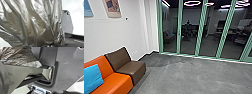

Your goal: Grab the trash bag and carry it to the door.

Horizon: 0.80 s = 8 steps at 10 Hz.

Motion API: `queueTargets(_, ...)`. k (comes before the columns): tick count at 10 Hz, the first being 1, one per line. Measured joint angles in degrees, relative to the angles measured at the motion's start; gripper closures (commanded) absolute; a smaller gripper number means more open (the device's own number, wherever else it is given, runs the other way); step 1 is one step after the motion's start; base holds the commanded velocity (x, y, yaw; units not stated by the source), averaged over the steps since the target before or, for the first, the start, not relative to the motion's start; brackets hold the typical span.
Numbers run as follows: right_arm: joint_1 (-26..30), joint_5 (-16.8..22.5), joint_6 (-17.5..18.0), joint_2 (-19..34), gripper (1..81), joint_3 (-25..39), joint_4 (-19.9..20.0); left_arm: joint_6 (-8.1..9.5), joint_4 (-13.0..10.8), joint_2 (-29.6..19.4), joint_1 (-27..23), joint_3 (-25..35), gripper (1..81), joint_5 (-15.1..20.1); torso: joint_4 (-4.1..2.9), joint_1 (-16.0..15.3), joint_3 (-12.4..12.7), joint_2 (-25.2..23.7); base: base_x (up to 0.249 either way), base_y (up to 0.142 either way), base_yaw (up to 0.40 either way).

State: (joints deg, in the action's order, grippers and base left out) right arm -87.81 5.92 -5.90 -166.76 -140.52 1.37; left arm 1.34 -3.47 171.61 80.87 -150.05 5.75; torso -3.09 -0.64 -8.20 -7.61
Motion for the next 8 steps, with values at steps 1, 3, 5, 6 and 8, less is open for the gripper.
queueTargets(1, 0.02, -0.09, 0.0, 0.05, 1.0, -0.07, 0.0, 0.02, 0.0, -0.02, 0.0, 0.0, 81.1, 0.0, 0.0, 0.0, 0.0, 0.0, 0.0, 0.0, -0.343)
queueTargets(3, 0.0, -0.04, 0.0, 0.02, 1.0, -0.09, 0.0, 0.02, -0.02, 0.02, -0.09, 0.0, 81.1, 0.0, 0.0, 0.0, 0.0, 0.0, 0.0, 0.0, -0.344)
queueTargets(5, 0.02, -0.12, 0.0, 0.05, 1.0, -0.11, 0.0, 0.02, -0.02, 0.12, -0.06, -0.02, 81.1, 0.06, 0.0, 0.0, 0.0, 0.0, 0.0, 0.0, -0.344)
queueTargets(6, 0.0, -0.09, 0.0, 0.05, 1.0, -0.09, -0.02, 0.02, -0.02, 0.12, -0.11, -0.02, 81.1, 0.0, 0.0, 0.0, 0.0, 0.0, 0.0, 0.0, -0.345)
queueTargets(8, 0.0, -0.11, 0.0, 0.02, 1.0, -0.11, -0.07, 0.02, -0.02, 0.11, -0.11, -0.02, 81.1, 0.0, 0.0, 0.0, 0.0, 0.0, 0.0, 0.0, -0.344)
